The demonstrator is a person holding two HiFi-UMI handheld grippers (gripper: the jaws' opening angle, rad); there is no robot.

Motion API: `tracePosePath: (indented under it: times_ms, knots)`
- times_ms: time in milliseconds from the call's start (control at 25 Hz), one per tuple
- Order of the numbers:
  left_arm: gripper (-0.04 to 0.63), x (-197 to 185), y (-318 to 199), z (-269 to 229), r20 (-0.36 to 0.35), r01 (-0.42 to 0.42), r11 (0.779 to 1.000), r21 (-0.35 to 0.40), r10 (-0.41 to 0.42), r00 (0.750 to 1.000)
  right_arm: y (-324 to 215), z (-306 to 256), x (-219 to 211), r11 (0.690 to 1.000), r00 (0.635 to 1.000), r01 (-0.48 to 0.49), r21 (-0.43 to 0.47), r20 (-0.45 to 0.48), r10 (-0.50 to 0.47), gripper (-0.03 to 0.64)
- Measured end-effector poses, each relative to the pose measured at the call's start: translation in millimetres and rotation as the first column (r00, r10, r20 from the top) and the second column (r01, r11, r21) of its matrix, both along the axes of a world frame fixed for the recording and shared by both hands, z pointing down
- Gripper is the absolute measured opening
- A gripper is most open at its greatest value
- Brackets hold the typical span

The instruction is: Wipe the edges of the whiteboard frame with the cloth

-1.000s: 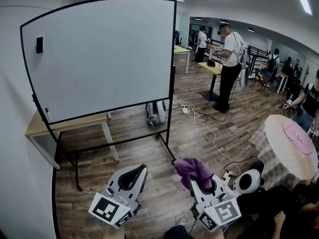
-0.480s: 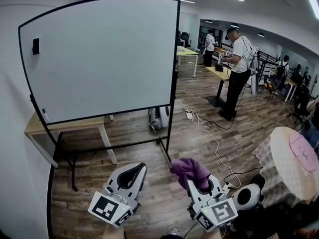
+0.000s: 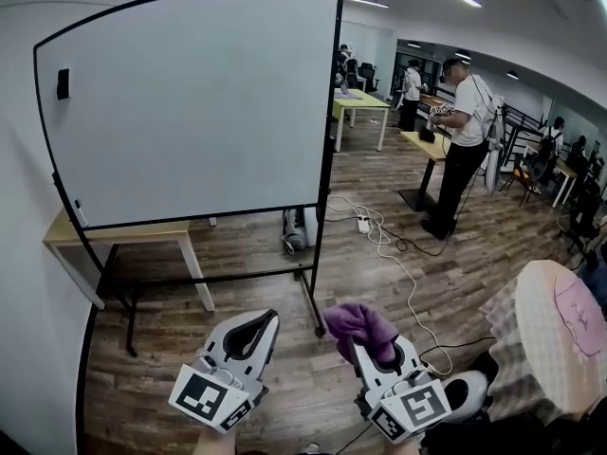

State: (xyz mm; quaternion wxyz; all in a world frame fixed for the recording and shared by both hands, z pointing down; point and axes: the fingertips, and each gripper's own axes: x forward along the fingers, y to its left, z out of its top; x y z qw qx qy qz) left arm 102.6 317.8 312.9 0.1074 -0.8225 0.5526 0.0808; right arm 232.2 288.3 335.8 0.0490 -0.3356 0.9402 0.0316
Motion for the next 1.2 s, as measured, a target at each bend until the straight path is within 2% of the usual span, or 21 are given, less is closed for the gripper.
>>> tracePosePath:
  times_ms: [360, 600, 960, 1200]
  knots:
    - [0.017, 15.5, -26.1, 4.4, -0.011, 0.022, 1.0, -0.017, -0.023, 1.0, -27.5, 6.7, 17.0, 1.0, 1.0, 0.024, -0.013, 0.011, -0.024, 0.077]
    - [0.017, 17.6, -54.1, 6.7, -0.006, -0.001, 1.0, -0.022, 0.001, 1.0, -54.7, 12.1, 20.2, 1.0, 1.0, -0.018, -0.022, 0.001, 0.018, 0.077]
    - [0.017, -4.7, -114.3, -0.9, 0.005, -0.04, 0.999, -0.004, 0.04, 0.999, -109.6, 3.2, -0.3, 0.998, 0.998, -0.061, 0.0, 0.011, 0.061, 0.071]
    - [0.017, -34.5, -154.2, -5.4, 0.006, -0.054, 0.999, 0.004, 0.054, 0.999, -147.8, 0.6, -29.1, 0.997, 0.997, -0.082, 0.01, 0.006, 0.082, 0.069]
